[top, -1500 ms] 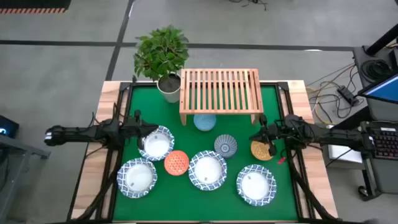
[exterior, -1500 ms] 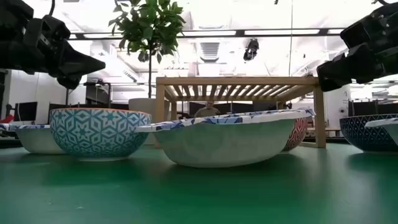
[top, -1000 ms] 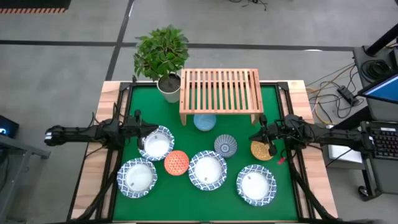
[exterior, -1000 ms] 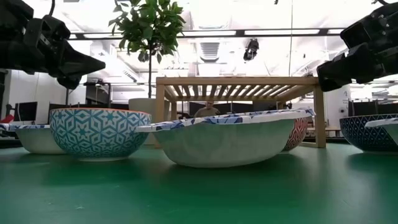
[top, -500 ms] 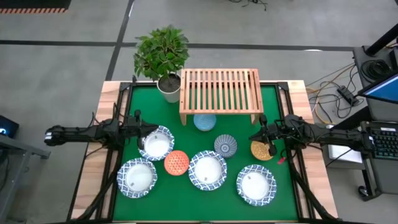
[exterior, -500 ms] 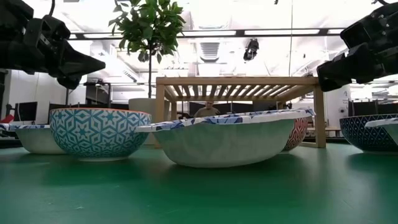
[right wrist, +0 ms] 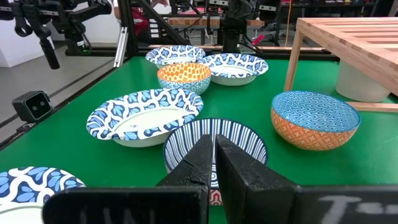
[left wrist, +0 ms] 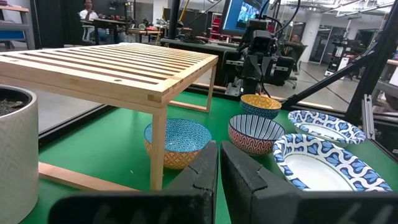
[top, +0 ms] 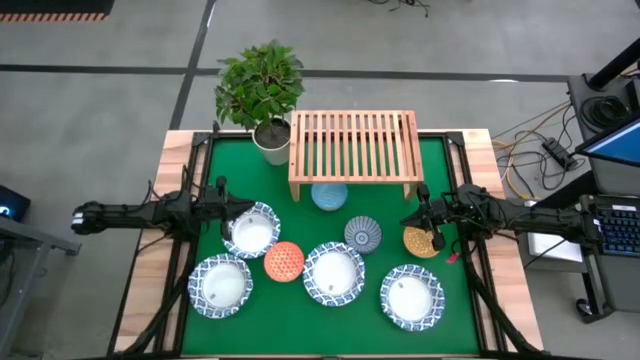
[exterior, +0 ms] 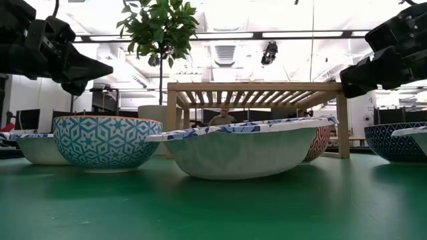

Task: Place and stack bowls onto a shelf

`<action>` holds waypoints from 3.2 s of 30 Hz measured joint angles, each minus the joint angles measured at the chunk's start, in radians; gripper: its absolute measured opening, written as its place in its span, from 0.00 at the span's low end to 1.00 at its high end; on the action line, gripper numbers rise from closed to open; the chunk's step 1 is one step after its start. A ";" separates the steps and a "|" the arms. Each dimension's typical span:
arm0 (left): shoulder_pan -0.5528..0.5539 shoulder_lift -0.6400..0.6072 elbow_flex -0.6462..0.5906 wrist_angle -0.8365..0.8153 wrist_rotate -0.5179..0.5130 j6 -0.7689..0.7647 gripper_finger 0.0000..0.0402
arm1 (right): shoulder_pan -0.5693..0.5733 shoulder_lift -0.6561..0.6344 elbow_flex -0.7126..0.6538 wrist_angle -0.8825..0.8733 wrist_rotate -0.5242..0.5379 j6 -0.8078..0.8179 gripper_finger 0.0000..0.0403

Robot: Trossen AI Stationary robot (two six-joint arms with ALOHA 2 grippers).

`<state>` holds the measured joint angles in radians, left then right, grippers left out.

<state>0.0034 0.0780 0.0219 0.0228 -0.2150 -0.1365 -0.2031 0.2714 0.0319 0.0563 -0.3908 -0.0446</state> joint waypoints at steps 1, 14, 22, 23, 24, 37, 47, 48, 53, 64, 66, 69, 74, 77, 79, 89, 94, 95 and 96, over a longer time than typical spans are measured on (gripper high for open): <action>0.000 0.000 0.000 0.000 0.000 0.000 0.00 | 0.000 0.000 0.000 0.000 0.000 0.000 0.03; 0.000 0.000 0.000 0.000 0.000 0.000 0.00 | 0.000 0.000 0.000 0.000 0.000 0.000 0.03; 0.000 0.000 0.000 0.000 0.000 0.000 0.00 | 0.000 0.000 0.000 0.000 0.000 0.000 0.03; 0.000 0.000 0.000 0.000 0.000 0.000 0.00 | 0.000 0.000 0.000 0.000 0.000 0.000 0.03; 0.000 0.000 0.000 0.000 0.000 0.000 0.00 | 0.000 0.000 0.000 0.000 0.000 0.000 0.03; 0.000 0.000 0.000 0.009 -0.027 0.278 0.00 | 0.002 0.000 0.000 0.057 0.220 -0.330 0.03; -0.001 0.000 0.000 0.147 -0.004 -0.255 0.00 | 0.000 -0.001 0.002 0.174 0.151 0.007 0.03; 0.000 0.000 0.000 0.188 -0.004 -0.359 0.00 | 0.000 -0.001 0.002 0.181 0.143 0.032 0.03; 0.000 0.000 0.000 0.349 -0.005 -0.614 0.00 | 0.000 -0.001 0.000 0.181 0.137 0.174 0.03; 0.002 0.007 0.000 0.467 -0.092 -0.573 0.00 | 0.006 -0.002 0.000 0.195 -0.014 0.403 0.03; -0.002 0.022 0.000 0.530 -0.068 -0.564 0.00 | 0.023 -0.002 0.000 0.195 -0.082 0.448 0.03; -0.003 0.067 0.001 0.667 -0.004 -0.558 0.00 | 0.070 -0.002 0.000 0.207 -0.107 0.480 0.03; -0.012 0.198 0.109 0.682 0.035 -0.512 0.00 | 0.157 -0.002 0.000 0.322 -0.106 0.477 0.03; -0.020 0.311 0.219 0.621 0.089 -0.485 0.00 | 0.215 -0.002 0.000 0.436 -0.106 0.441 0.03; -0.033 0.397 0.305 0.563 0.129 -0.458 0.00 | 0.242 -0.002 0.001 0.513 -0.107 0.424 0.03; -0.196 0.855 0.807 -0.169 0.105 -0.400 0.00 | 0.275 0.000 0.140 0.487 -0.076 0.305 0.03; -0.335 1.108 1.028 -0.435 0.007 -0.423 0.00 | 0.275 0.000 0.197 0.298 0.017 0.211 0.03; -0.356 1.158 1.070 -0.476 -0.008 -0.425 0.00 | 0.275 0.000 0.201 0.262 0.047 0.196 0.03; -0.375 1.205 1.110 -0.509 -0.016 -0.425 0.00 | 0.275 0.000 0.205 0.235 0.081 0.178 0.03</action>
<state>-0.3715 1.2832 1.1318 -0.4860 -0.2305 -0.5617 0.0719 0.2714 0.2366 0.2909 -0.3097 0.1337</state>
